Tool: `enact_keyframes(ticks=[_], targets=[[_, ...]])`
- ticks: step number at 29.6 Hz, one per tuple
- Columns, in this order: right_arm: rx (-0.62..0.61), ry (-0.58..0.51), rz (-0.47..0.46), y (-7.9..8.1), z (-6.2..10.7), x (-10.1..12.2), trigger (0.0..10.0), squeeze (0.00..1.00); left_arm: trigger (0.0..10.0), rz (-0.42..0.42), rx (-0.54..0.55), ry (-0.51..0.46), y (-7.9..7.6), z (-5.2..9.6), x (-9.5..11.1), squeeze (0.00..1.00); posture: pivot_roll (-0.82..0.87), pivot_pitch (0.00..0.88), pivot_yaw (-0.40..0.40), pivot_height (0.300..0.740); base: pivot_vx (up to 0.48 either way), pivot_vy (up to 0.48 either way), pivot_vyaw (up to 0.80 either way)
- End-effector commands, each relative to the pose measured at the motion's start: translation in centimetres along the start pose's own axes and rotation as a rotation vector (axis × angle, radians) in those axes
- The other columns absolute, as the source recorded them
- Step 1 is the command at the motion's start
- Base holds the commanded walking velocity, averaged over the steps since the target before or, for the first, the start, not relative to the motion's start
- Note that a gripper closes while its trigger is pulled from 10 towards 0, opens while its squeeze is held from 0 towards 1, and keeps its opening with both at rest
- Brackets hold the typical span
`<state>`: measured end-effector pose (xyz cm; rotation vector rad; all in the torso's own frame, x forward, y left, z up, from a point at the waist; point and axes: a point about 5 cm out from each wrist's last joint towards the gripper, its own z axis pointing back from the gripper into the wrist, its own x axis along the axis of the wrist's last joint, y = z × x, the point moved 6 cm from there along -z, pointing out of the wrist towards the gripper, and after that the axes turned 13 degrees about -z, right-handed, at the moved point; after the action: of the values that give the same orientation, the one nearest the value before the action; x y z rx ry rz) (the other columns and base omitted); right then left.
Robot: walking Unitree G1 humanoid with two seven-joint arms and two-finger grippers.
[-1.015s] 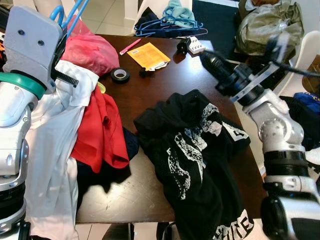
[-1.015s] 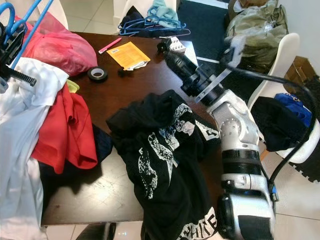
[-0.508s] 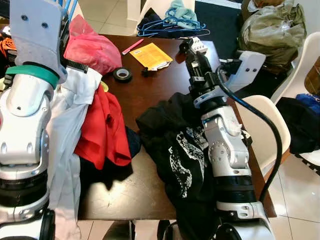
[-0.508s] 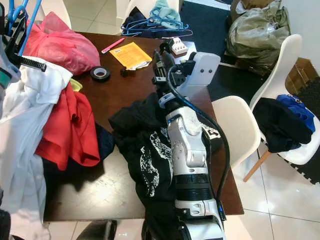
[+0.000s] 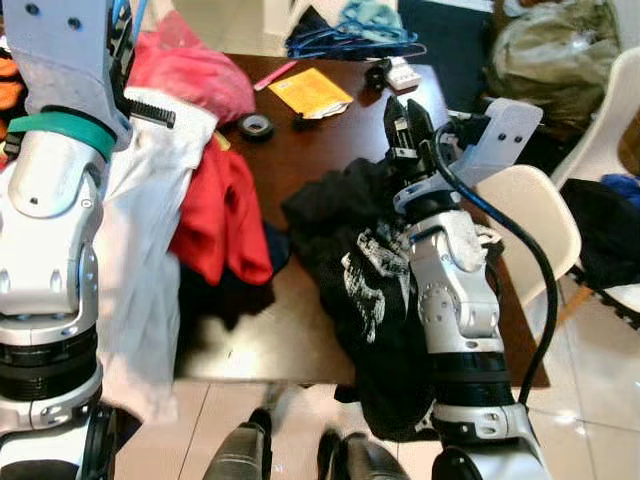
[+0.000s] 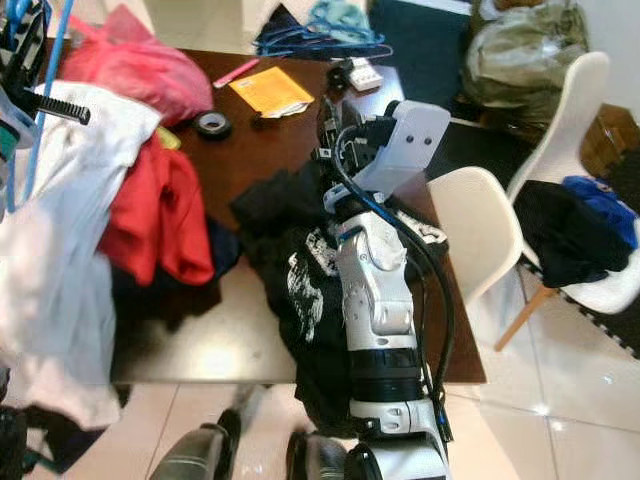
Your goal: Hang hanger
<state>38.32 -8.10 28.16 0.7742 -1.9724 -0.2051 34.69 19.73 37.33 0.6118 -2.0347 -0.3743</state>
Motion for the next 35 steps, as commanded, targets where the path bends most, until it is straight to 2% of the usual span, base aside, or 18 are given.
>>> enact_keyframes(ticks=[1,35], targets=[[-0.022,-0.015,-0.028,0.0,0.4,-0.1,10.0,0.00,10.0,-0.001,-0.008,-0.010,-0.4,-0.1,0.2,0.00,0.23,0.072,-0.022,0.740,-0.382,0.000,0.00],[-0.091,-0.009,0.013,-1.7,1.1,-0.5,10.0,0.00,10.0,-0.006,-0.048,-0.022,-1.7,-0.6,0.0,0.00,0.20,0.062,0.003,0.740,-0.361,0.000,0.00]])
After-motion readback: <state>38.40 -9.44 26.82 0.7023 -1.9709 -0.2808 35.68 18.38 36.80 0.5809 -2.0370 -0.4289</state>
